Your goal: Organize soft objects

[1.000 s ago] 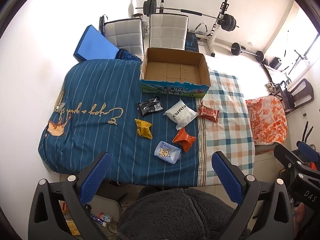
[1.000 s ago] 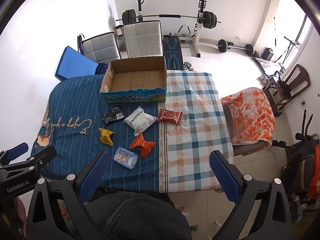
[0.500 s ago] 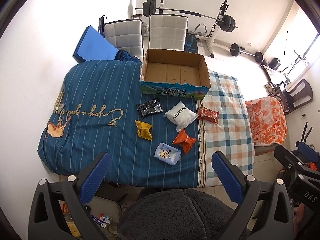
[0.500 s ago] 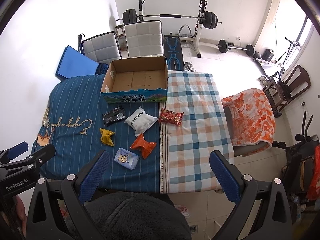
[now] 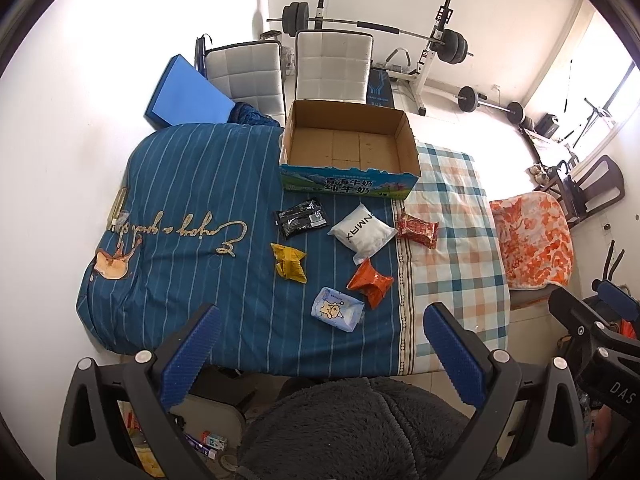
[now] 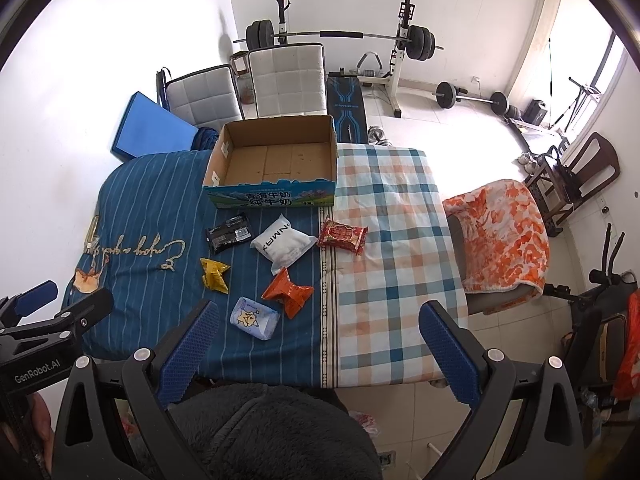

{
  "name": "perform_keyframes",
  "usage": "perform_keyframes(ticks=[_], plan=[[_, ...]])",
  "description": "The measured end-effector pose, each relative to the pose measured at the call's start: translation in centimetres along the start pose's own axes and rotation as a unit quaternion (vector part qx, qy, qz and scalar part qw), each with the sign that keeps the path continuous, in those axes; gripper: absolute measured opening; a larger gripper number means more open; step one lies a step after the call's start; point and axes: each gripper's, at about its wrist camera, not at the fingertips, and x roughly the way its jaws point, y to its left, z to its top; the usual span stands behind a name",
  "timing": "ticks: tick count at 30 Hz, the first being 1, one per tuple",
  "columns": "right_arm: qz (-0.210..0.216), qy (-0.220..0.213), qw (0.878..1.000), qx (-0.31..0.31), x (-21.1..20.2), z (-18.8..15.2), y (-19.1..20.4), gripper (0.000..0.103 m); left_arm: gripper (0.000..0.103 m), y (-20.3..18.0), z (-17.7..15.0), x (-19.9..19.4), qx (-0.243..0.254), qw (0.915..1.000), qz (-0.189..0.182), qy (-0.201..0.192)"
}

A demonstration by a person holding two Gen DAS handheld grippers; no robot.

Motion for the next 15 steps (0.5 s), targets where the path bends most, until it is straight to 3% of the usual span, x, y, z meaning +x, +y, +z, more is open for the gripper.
perform_keyframes(ticks=[15], plan=[[0.0, 0.002, 1.0, 0.001, -0.07, -0.15, 0.02, 0.102, 0.103, 0.33, -0.04, -0.05, 0.001, 1.0, -0.001, -0.001]])
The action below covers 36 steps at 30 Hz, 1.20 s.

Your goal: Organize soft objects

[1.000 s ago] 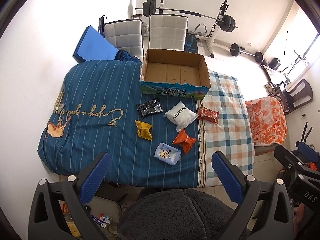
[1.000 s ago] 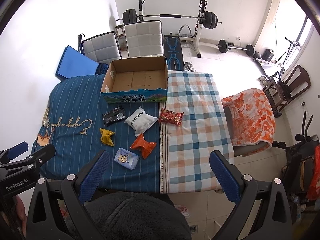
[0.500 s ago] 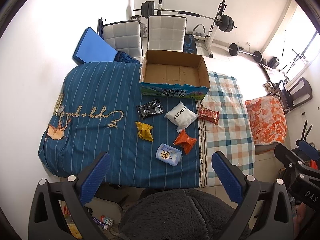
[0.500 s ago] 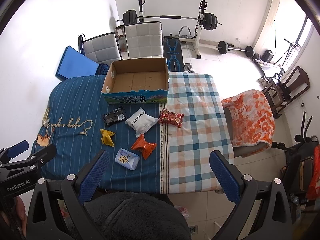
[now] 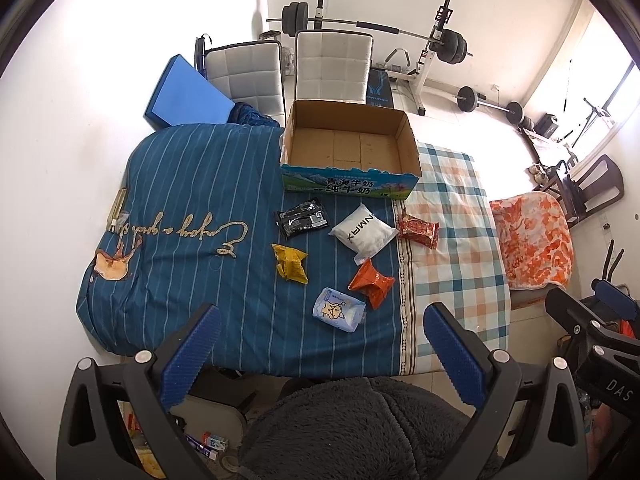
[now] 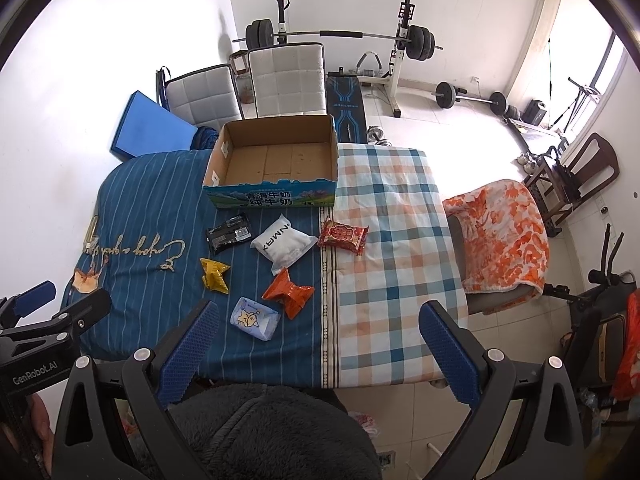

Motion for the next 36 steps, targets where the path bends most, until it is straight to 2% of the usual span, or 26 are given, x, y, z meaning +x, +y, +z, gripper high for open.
perform_keyframes(ticks=[19, 25, 28, 31, 36], plan=[[0.001, 0.006, 1.0, -0.002, 0.5, 0.2, 0.5, 0.102, 0.103, 0.3, 0.0, 0.1, -0.001, 1.0, -0.001, 0.002], [0.009, 0.014, 1.0, 0.0, 1.5, 0.5, 0.8, 0.102, 0.103, 1.4, 0.6, 1.6, -0.017, 0.9998, -0.007, 0.005], [0.018, 0.023, 1.0, 0.004, 3.5, 0.9, 0.8, 0.102, 0.103, 2.3, 1.5, 3.3, -0.029, 0.9995, -0.011, 0.006], [0.022, 0.03, 0.999, -0.002, 7.2, 1.5, 0.8, 0.102, 0.103, 3.0, 2.2, 6.1, -0.036, 0.9993, 0.0, 0.01], [0.033, 0.06, 0.997, -0.026, 16.8, 3.3, 1.1, 0.102, 0.103, 3.9, 2.7, 13.1, -0.034, 0.9979, 0.029, 0.046]])
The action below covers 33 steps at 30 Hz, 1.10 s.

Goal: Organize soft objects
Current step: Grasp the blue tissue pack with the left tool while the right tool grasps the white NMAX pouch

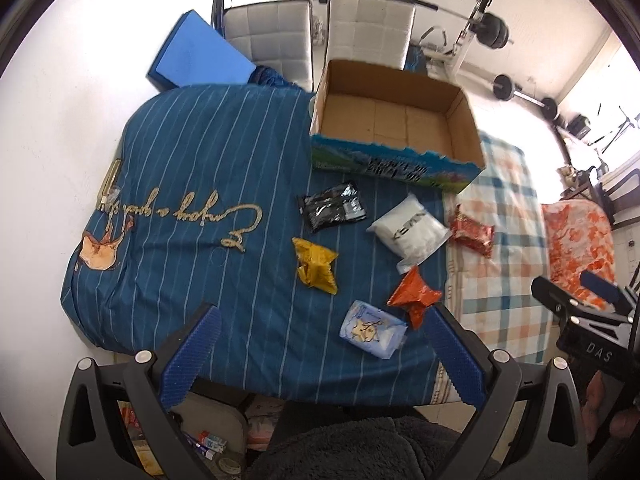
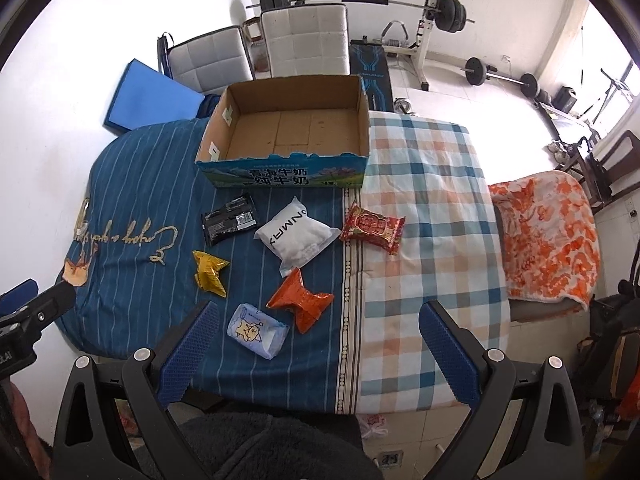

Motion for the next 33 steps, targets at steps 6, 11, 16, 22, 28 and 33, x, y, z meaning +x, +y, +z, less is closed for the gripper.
perform_keyframes(ticks=[6, 11, 16, 22, 28, 33], plan=[[-0.003, 0.077, 0.993, -0.088, 14.4, 3.4, 1.1, 0.102, 0.103, 0.7, 0.2, 10.4, -0.023, 0.9963, 0.02, 0.081], [-0.016, 0.118, 0.978, -0.172, 24.3, 5.0, 2.9, 0.102, 0.103, 0.7, -0.8, 16.6, -0.046, 0.9888, 0.035, 0.138], [-0.016, 0.148, 0.958, -0.245, 30.5, 5.8, 5.3, 0.102, 0.103, 0.6, -1.9, 21.1, -0.096, 0.9775, 0.049, 0.181], [-0.001, 0.211, 0.936, -0.281, 36.7, 6.5, 7.0, 0.102, 0.103, 0.4, -3.1, 24.2, -0.149, 0.9661, 0.077, 0.196], [-0.005, 0.242, 0.928, -0.283, 40.7, 6.5, 7.7, 0.1, 0.103, -0.1, -4.4, 25.2, -0.177, 0.9574, 0.085, 0.212], [-0.009, 0.261, 0.933, -0.249, 41.0, 6.2, 5.3, 0.086, 0.103, -0.5, -5.3, 25.2, -0.201, 0.9511, 0.058, 0.227]])
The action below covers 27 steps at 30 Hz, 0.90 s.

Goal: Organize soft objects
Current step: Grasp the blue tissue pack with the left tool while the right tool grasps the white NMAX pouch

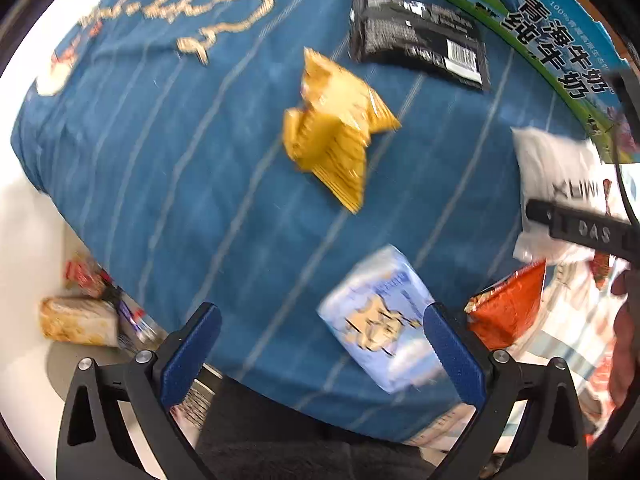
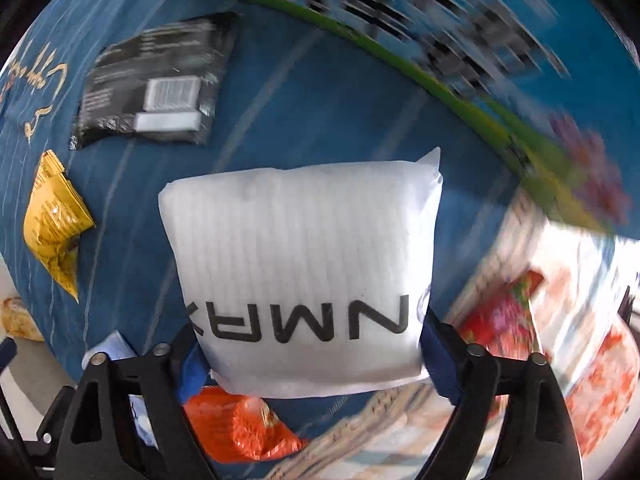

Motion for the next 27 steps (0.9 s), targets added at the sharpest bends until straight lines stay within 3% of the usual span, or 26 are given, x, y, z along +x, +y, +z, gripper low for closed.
perform_keyframes(ticks=[6, 14, 16, 19, 22, 24, 27], plan=[[0.007, 0.011, 0.998, 0.062, 0.4, -4.3, -3.7, 0.083, 0.103, -0.3, -0.9, 2.3, -0.037, 0.9945, -0.068, 0.071], [0.028, -0.013, 0.99, 0.135, 0.4, -10.2, -6.9, 0.082, 0.102, -0.6, -0.3, 7.1, -0.085, 0.9794, -0.112, 0.145], [0.038, -0.018, 0.988, 0.148, 0.4, -11.2, -7.3, 0.082, 0.088, -1.2, 0.3, 7.2, -0.087, 0.9796, -0.113, 0.141], [0.048, -0.022, 0.985, 0.162, 0.2, -12.0, -8.3, 0.082, 0.065, -1.6, 0.9, 7.1, -0.06, 0.9875, -0.087, 0.117], [0.053, -0.024, 0.983, 0.172, -0.2, -12.7, -9.2, 0.082, 0.063, -2.2, 1.2, 6.9, -0.013, 0.9928, -0.067, 0.098], [0.055, -0.021, 0.982, 0.178, -1.1, -14.8, -10.3, 0.082, 0.063, -2.8, 1.4, 6.2, 0.035, 0.9959, -0.043, 0.071], [0.057, -0.019, 0.98, 0.191, -1.0, -16.1, -11.4, 0.082, 0.061, -4.4, 1.6, 4.9, 0.123, 0.9922, 0.014, 0.016]])
